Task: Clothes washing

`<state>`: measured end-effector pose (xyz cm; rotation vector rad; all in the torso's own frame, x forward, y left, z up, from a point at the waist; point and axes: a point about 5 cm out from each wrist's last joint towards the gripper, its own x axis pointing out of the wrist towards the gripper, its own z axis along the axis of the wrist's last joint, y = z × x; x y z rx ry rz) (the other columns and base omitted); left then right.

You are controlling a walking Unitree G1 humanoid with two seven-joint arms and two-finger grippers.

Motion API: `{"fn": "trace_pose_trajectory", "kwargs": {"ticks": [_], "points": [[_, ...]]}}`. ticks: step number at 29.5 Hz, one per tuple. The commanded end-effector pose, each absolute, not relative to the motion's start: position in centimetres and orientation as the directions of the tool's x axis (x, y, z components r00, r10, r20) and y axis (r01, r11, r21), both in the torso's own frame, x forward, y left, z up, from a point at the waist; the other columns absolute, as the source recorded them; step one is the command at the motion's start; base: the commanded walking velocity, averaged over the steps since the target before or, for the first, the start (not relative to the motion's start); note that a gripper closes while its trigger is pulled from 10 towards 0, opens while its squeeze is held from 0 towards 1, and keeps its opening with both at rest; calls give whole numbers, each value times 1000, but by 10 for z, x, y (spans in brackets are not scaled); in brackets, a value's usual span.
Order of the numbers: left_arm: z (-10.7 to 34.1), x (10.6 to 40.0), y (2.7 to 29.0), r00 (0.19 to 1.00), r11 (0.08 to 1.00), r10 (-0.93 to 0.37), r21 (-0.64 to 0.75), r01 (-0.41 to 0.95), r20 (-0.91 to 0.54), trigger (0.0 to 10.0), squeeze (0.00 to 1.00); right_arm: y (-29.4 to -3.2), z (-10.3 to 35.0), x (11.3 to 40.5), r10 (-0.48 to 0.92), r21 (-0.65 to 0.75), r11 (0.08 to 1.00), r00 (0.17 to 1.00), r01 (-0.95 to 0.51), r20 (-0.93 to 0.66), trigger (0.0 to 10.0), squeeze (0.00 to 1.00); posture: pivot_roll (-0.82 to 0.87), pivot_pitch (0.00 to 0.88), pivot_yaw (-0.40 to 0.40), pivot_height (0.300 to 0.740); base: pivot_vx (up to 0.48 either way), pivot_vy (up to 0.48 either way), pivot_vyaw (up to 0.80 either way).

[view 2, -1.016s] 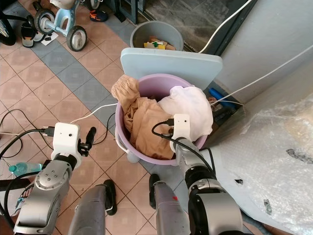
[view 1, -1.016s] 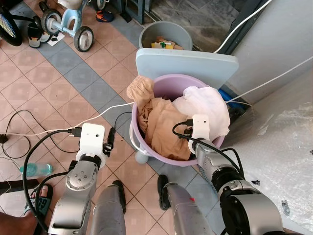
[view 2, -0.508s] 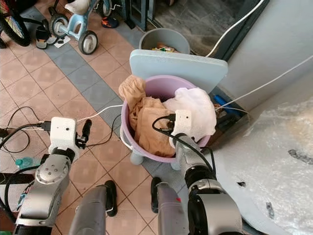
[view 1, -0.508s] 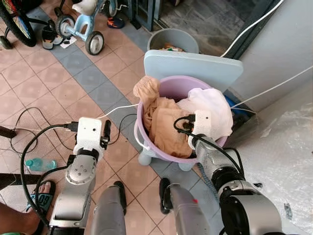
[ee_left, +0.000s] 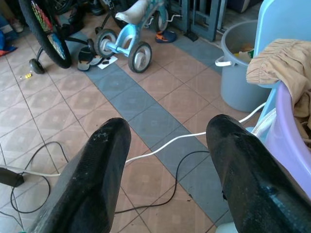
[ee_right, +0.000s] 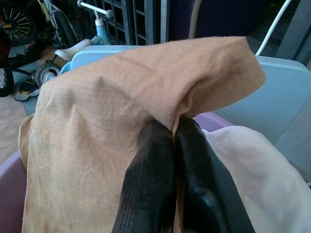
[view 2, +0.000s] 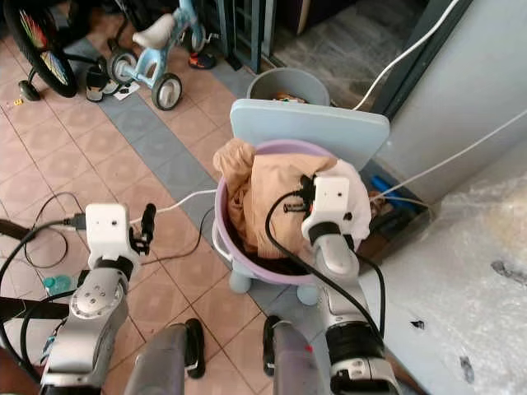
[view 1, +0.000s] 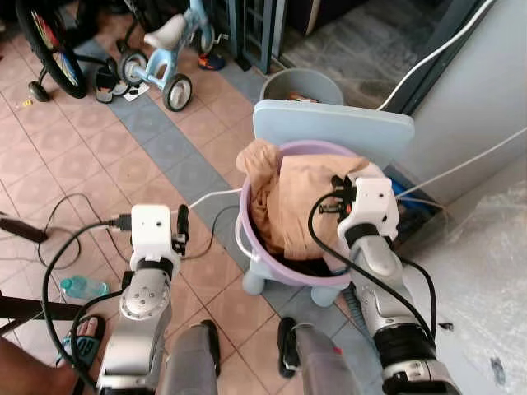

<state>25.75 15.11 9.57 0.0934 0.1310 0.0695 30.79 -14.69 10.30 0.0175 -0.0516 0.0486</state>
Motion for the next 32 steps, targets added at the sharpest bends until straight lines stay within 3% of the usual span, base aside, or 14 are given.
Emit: {"fn": "trace_pose_trajectory", "kwargs": {"ticks": [1, 7, 12, 21, 32], "points": [[95, 263, 147, 991, 995, 53, 92, -42, -122, 10000, 0, -152, 106, 300, 16, 9, 1000, 998, -16, 53, 10000, 0, 47, 159, 11, 740, 0, 0, -800], [98, 272, 138, 995, 997, 25, 73, -18, -93, 10000, 0, -147, 108, 301, 19, -10, 1000, 998, -19, 55, 10000, 0, 30, 149, 24, 740, 0, 0, -800], [95, 277, 125, 995, 997, -24, 65, 31, -100, 10000, 0, -134, 126, 318, 30, 2, 1000, 994, -30, 101, 10000, 0, 26, 137, 23, 740, 0, 0, -800], [92, 282, 126, 995, 998, -13, 54, 18, -96, 10000, 0, -118, 122, 321, 66, 17, 998, 994, -68, 84, 10000, 0, 48, 126, 0, 740, -61, 0, -753], [93, 286, 126, 996, 998, -13, 55, 18, -86, 10000, 0, -116, 123, 324, 62, 17, 998, 994, -64, 87, 10000, 0, 42, 134, 0, 740, -288, 0, -42]]}}
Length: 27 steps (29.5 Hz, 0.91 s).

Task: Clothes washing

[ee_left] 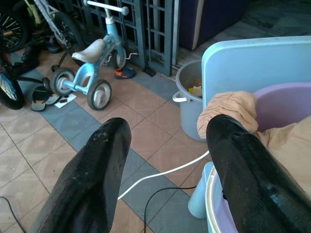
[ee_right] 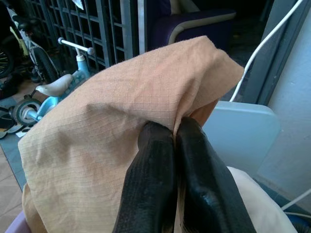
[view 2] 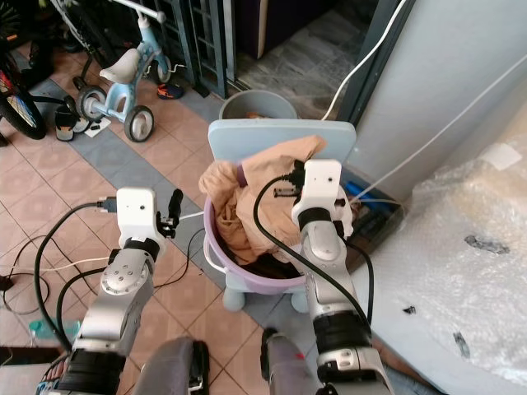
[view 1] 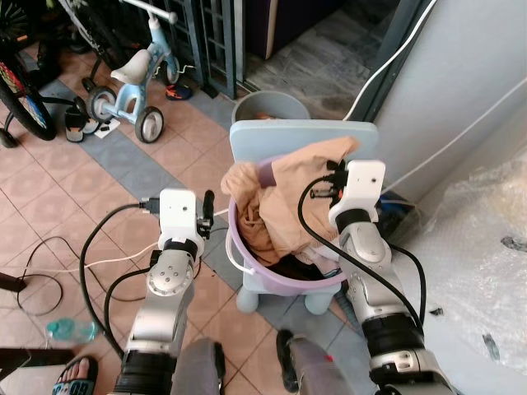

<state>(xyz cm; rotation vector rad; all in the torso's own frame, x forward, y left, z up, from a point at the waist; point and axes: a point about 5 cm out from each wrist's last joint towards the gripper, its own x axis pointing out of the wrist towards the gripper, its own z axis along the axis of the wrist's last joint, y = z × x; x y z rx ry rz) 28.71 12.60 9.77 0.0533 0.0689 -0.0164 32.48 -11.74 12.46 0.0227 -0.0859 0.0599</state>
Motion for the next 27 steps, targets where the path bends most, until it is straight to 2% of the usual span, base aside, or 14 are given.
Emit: {"fn": "trace_pose_trajectory", "kwargs": {"ticks": [1, 9, 16, 24, 27], "points": [[93, 286, 126, 996, 998, -13, 55, 18, -85, 10000, 0, -117, 124, 325, 60, 16, 998, 994, -62, 88, 10000, 0, 41, 136, 1, 740, -296, 0, 0], [93, 287, 126, 997, 998, -14, 53, 18, -81, 10000, 0, -120, 122, 324, 53, 10, 998, 995, -54, 86, 10000, 0, 39, 143, 2, 740, -286, 0, 0], [96, 287, 125, 998, 999, -24, 34, 26, -54, 10000, 0, -122, 122, 324, 41, -5, 999, 996, -41, 83, 10000, 0, 36, 146, 3, 740, 0, 0, 0], [104, 287, 123, 998, 998, -68, -4, 68, -17, 10000, 0, -125, 140, 331, 41, -88, 996, 986, -27, 161, 10000, 0, 30, 144, 5, 740, 0, 0, -800], [107, 289, 125, 998, 998, -68, -8, 68, -2, 10000, 0, -136, 157, 339, 4, -111, 994, 976, 21, 219, 10000, 0, 27, 139, 7, 740, 0, 0, -800]]}}
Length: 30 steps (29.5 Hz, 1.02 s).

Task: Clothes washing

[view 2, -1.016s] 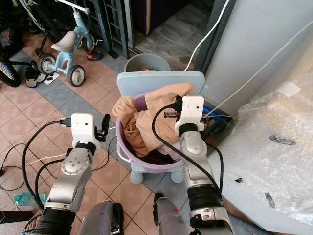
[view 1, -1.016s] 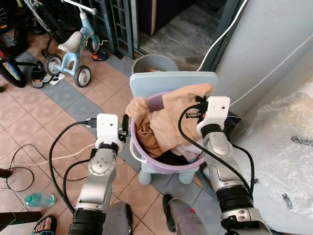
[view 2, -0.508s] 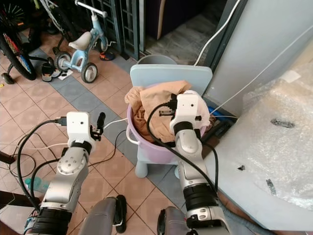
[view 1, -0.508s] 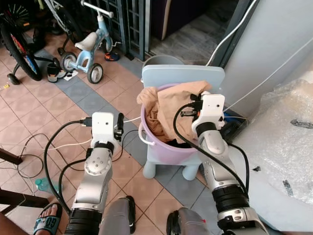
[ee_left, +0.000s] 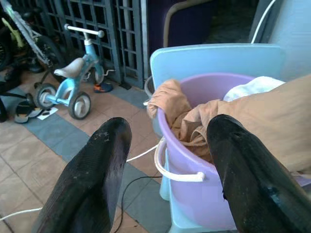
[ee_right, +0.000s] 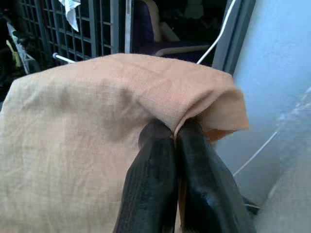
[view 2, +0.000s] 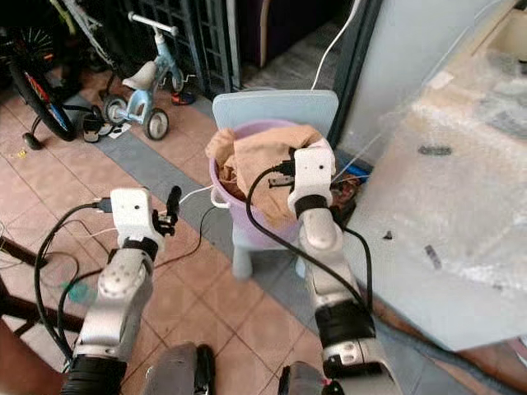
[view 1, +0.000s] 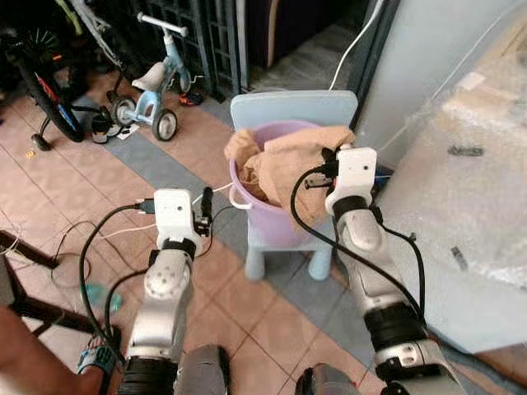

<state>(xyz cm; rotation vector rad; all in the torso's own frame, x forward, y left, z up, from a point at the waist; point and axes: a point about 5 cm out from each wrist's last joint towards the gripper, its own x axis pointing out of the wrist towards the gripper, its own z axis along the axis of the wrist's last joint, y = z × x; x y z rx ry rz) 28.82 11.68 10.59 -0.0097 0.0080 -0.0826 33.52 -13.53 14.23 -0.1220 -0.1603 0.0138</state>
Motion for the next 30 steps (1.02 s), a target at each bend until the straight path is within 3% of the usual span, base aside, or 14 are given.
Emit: {"fn": "trace_pose_trajectory", "kwargs": {"ticks": [1, 18, 28, 30], "points": [[107, 289, 125, 998, 998, -67, -9, 67, 0, 10000, 0, -139, 160, 340, -5, -113, 993, 974, 32, 228, 10000, 0, 27, 135, 10, 740, 0, 0, -800], [109, 292, 129, 998, 998, -69, -11, 69, 7, 10000, 0, -208, 229, 367, -211, -163, 940, 886, 300, 412, 10000, 0, 8, 125, 32, 740, 0, 0, -800], [111, 293, 128, 997, 997, -75, -15, 75, 9, 10000, 0, -205, 220, 363, -193, -157, 949, 898, 273, 395, 10000, 0, 9, 133, 35, 740, 0, 0, -800], [110, 292, 130, 997, 997, -75, -11, 75, 5, 10000, 0, -189, 214, 362, -125, -151, 969, 916, 195, 381, 10000, 0, 9, 134, 35, 740, 0, 0, -728]]}}
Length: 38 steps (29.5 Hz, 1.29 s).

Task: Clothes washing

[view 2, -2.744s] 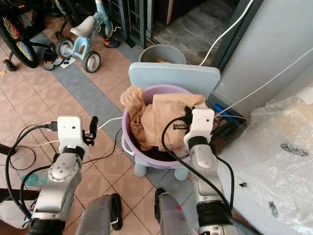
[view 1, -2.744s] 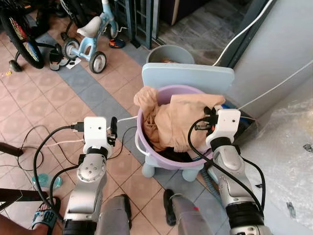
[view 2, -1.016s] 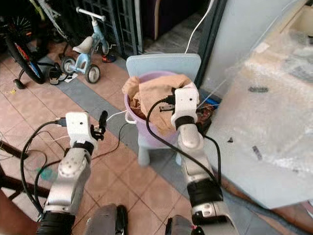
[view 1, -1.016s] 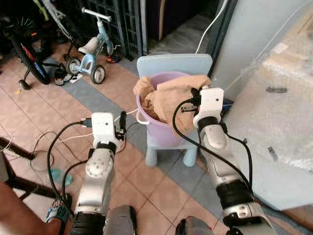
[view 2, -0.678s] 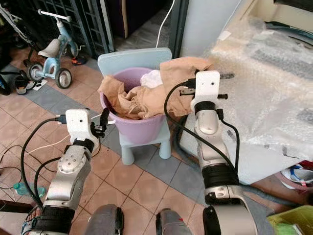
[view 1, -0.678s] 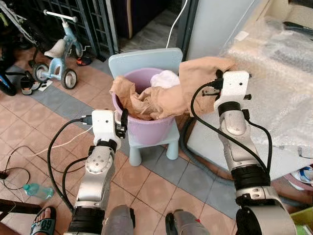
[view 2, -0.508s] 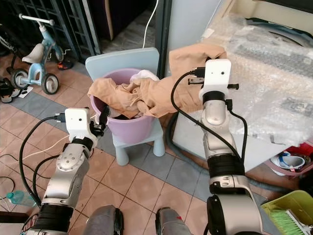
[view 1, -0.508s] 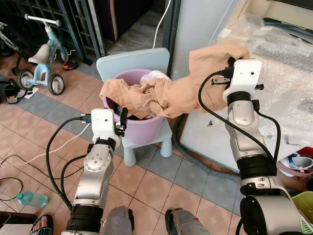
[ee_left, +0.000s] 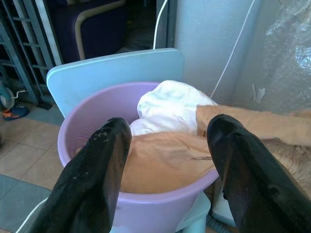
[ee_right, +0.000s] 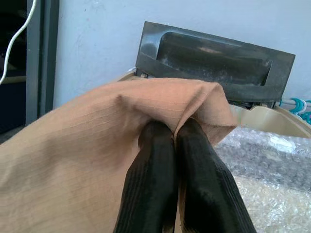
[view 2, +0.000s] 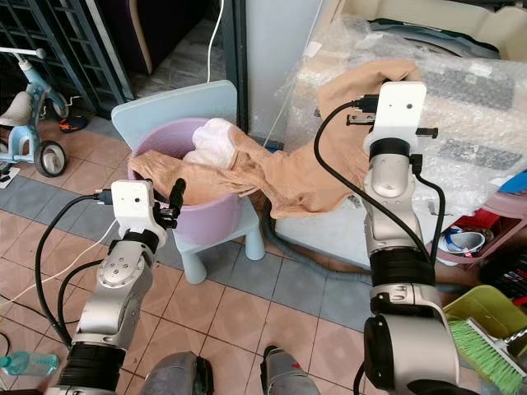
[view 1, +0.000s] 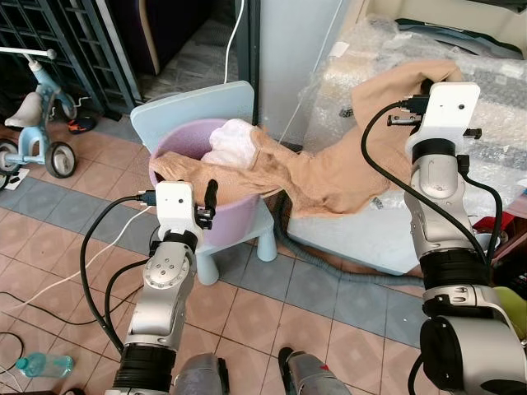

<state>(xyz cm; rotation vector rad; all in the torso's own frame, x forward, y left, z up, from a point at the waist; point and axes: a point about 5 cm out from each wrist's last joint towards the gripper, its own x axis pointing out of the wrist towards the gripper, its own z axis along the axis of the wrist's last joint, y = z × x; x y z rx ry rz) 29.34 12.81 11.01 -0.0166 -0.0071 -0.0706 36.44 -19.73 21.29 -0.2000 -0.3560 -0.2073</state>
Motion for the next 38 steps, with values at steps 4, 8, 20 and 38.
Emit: {"fn": "trace_pose_trajectory", "kwargs": {"ticks": [4, 8, 20, 38], "points": [[109, 292, 130, 997, 997, -72, -10, 72, 3, 10000, 0, -163, 198, 355, -27, -162, 983, 936, 90, 351, 10000, 0, 9, 137, 29, 740, 0, 0, -105], [109, 291, 129, 997, 997, -74, -12, 74, 6, 10000, 0, -142, 181, 344, 35, -147, 989, 952, 10, 303, 10000, 0, 6, 141, 24, 740, 0, 0, 0], [113, 292, 127, 994, 994, -104, -10, 104, 37, 10000, 0, -149, 191, 345, 18, -182, 982, 942, 46, 336, 10000, 0, -4, 138, 23, 740, 166, 0, -467], [114, 292, 126, 993, 994, -107, -25, 108, 48, 10000, 0, -179, 266, 377, 99, -319, 945, 868, 71, 487, 10000, 0, 1, 133, 18, 740, 330, 0, -706]]}}
